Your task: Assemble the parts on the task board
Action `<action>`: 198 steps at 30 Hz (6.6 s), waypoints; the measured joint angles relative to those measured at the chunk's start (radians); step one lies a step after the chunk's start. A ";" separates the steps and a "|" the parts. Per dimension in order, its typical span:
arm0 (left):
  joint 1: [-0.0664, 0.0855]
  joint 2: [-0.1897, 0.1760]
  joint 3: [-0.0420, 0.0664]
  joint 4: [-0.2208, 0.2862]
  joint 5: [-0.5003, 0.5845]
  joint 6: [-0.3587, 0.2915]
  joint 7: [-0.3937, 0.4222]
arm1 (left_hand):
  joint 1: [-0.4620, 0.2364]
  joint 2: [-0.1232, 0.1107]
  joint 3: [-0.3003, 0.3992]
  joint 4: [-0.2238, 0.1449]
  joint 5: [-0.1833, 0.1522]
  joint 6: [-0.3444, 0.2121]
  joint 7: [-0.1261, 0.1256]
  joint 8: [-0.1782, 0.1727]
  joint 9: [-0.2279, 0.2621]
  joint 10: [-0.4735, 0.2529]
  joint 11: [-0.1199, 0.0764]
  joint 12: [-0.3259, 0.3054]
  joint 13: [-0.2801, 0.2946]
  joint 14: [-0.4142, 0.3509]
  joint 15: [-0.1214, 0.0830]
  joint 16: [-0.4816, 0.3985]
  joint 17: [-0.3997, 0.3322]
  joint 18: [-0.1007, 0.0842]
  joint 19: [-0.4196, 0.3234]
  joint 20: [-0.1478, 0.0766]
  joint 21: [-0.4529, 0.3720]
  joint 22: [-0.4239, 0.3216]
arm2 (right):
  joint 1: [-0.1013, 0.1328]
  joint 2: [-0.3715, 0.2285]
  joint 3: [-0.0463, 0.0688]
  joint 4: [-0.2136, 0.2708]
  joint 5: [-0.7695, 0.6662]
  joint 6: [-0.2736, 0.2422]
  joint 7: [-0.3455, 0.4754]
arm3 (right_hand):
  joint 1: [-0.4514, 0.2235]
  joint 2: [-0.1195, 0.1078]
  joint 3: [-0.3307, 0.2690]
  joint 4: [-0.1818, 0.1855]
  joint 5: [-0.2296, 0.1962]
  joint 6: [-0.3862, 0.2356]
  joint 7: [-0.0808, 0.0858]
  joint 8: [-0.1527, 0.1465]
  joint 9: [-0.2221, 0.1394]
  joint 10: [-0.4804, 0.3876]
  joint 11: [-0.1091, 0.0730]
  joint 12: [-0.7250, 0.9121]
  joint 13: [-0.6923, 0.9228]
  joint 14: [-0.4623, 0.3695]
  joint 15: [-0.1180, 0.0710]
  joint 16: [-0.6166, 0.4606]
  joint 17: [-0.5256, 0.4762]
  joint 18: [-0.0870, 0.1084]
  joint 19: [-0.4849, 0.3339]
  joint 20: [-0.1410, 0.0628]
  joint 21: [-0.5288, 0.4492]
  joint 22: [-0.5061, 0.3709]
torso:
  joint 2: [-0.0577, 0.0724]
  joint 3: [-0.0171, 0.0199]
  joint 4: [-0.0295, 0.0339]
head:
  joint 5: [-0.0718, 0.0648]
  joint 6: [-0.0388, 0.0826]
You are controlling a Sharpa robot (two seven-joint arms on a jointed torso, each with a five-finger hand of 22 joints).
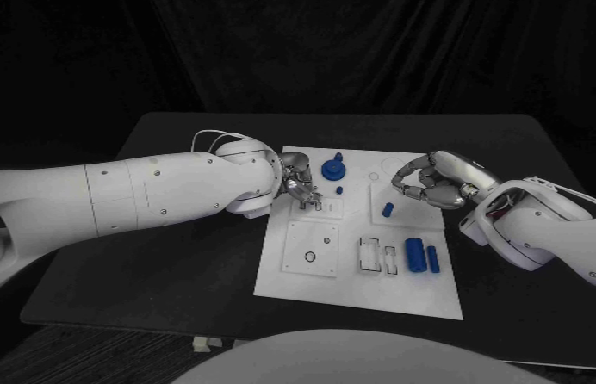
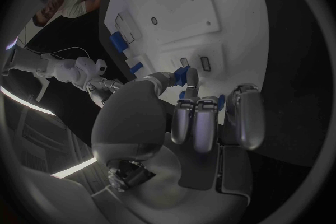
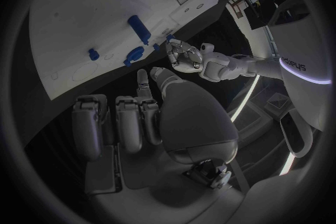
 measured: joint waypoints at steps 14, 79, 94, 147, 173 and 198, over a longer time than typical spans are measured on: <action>-0.006 0.028 0.000 -0.018 0.000 -0.017 -0.009 | 0.000 0.000 -0.003 -0.003 0.000 -0.002 0.002 -0.003 -0.001 0.000 0.000 0.000 0.000 0.000 0.000 0.000 0.000 0.000 0.000 0.000 0.004 0.000 | 0.000 0.000 0.000 0.002 0.000 -0.001 0.000 | 0.000 0.000 -0.003 -0.003 0.000 0.000 0.000 0.000 0.000 0.000 0.000 0.000 0.000 0.000 0.000 0.000 0.000 0.000 0.000 0.000 0.000 0.000 | 0.000 0.0000 0.0000 | 0.002 0.000; -0.030 0.040 0.003 -0.028 0.000 -0.020 -0.003 | 0.002 0.010 -0.023 -0.023 -0.068 -0.007 0.007 -0.006 -0.013 0.000 0.007 -0.008 0.000 -0.004 0.004 0.000 0.000 0.000 0.000 0.000 0.000 0.000 | -0.009 -0.006 0.000 0.006 0.000 -0.002 0.002 | 0.000 0.000 0.002 -0.007 0.004 0.000 0.000 0.000 0.000 0.000 0.000 0.000 0.000 0.000 0.000 0.000 0.000 0.000 0.000 0.000 0.000 0.000 | 0.001 -0.0006 0.0006 | 0.001 0.000; -0.032 0.038 0.005 -0.028 0.000 -0.019 -0.005 | 0.001 0.030 -0.058 -0.058 -0.269 0.002 -0.020 -0.020 -0.055 0.000 -0.001 -0.015 0.000 -0.004 0.004 0.000 0.000 0.000 0.004 0.004 -0.028 0.000 | -0.009 -0.006 0.000 0.006 0.000 -0.002 0.002 | 0.004 -0.004 0.002 -0.007 0.004 0.000 0.000 0.000 0.000 0.000 0.000 0.000 0.000 0.000 0.000 0.000 0.000 0.000 0.000 0.000 0.000 0.000 | 0.000 -0.0006 0.0005 | 0.002 0.000; -0.034 0.018 0.005 -0.017 0.004 -0.035 -0.003 | 0.003 0.053 -0.143 -0.067 -0.377 -0.073 -0.016 0.087 0.002 0.000 0.000 -0.015 0.000 -0.004 0.004 0.000 0.000 0.000 0.004 0.004 -0.044 0.000 | -0.011 -0.008 0.000 0.006 0.000 -0.002 0.002 | 0.004 -0.004 0.004 -0.010 0.008 0.000 0.000 0.000 0.000 0.000 0.000 0.000 0.000 0.000 0.000 0.000 0.000 0.000 0.000 0.000 0.000 0.000 | 0.001 -0.0011 0.0005 | 0.006 0.000; -0.034 -0.001 0.006 -0.007 0.004 -0.039 0.025 | 0.073 0.071 -0.142 -0.053 -0.247 -0.056 -0.018 0.055 -0.094 0.000 0.000 -0.019 0.000 -0.004 0.004 0.000 0.000 0.000 0.004 0.004 -0.048 0.000 | -0.012 -0.013 0.000 0.007 0.000 -0.002 0.002 | 0.004 -0.004 0.004 -0.010 0.015 0.000 0.000 0.000 0.000 0.000 0.000 0.000 0.000 0.000 0.000 0.000 0.000 0.000 0.000 0.000 0.000 0.000 | 0.000 -0.0010 0.0003 | 0.008 0.000; -0.034 -0.011 0.004 -0.006 0.004 -0.044 0.053 | 0.086 0.073 -0.127 -0.039 -0.248 -0.050 -0.013 0.020 -0.132 0.000 0.000 -0.023 0.000 -0.004 0.004 0.000 0.000 0.000 0.004 0.004 -0.052 0.000 | -0.013 -0.014 0.000 0.007 0.000 -0.002 0.002 | 0.004 -0.004 0.007 -0.012 0.026 0.000 0.000 -0.004 0.000 0.000 0.000 0.000 0.000 0.000 0.000 0.000 0.000 0.000 0.000 0.000 0.000 0.000 | 0.000 -0.0011 0.0006 | 0.010 0.000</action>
